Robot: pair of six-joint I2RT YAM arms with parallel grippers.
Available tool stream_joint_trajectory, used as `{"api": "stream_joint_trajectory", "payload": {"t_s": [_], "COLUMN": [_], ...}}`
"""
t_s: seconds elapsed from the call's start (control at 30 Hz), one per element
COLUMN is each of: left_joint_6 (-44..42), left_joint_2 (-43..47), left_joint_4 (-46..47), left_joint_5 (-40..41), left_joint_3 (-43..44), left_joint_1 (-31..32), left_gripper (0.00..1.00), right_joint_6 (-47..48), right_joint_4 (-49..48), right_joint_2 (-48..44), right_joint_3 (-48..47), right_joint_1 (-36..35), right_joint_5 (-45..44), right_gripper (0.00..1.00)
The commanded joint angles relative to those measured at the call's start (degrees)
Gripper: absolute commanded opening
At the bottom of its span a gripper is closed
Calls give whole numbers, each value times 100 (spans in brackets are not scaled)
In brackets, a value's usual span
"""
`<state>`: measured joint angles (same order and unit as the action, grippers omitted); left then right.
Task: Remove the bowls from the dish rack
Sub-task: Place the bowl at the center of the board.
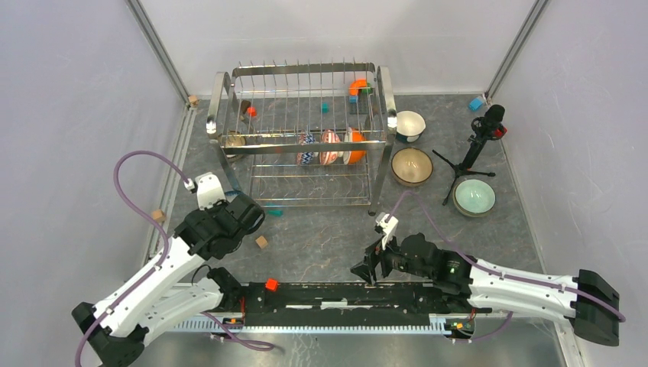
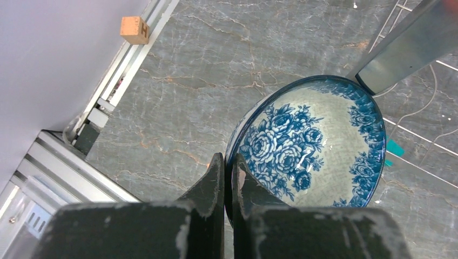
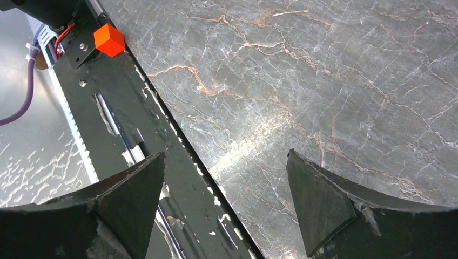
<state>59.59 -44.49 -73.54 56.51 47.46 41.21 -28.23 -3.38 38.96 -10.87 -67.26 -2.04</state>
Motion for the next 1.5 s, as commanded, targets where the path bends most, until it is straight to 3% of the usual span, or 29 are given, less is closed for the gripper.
{"api": "stream_joint_trajectory", "payload": {"t_s": [0.0,0.2,0.43,0.67,0.87,1.1,1.27,1.47], "left_joint_6": [-175,-194,1206,1759,484,-1057,-952,-811], "left_joint_2": [-123,-104,138,22,-220,-329,-722,-1091], "left_joint_4": [683,734,-641,-1044,-28,1571,2285,3739], "left_joint_5": [824,826,867,959,935,195,-1153,-2768], "left_joint_3": [215,186,387,429,428,338,480,204], "left_joint_1": [-187,-636,-681,-722,-1202,-2842,-4357,-5413], "left_gripper": [2,2,2,2,2,2,2,2], "right_joint_6": [-140,-201,-176,-158,-197,-245,-248,-184], "right_joint_4": [-171,-129,-163,-164,-102,-99,-93,-169], "right_joint_2": [-223,-377,-416,-397,-544,-688,-743,-795], "right_joint_3": [113,172,182,105,118,260,361,543], "right_joint_1": [-23,-19,-23,-24,-23,-24,-24,-20], "right_joint_5": [-126,-121,-110,-50,-63,-61,-45,-28], "right_gripper": [88,88,87,87,87,86,86,86]}}
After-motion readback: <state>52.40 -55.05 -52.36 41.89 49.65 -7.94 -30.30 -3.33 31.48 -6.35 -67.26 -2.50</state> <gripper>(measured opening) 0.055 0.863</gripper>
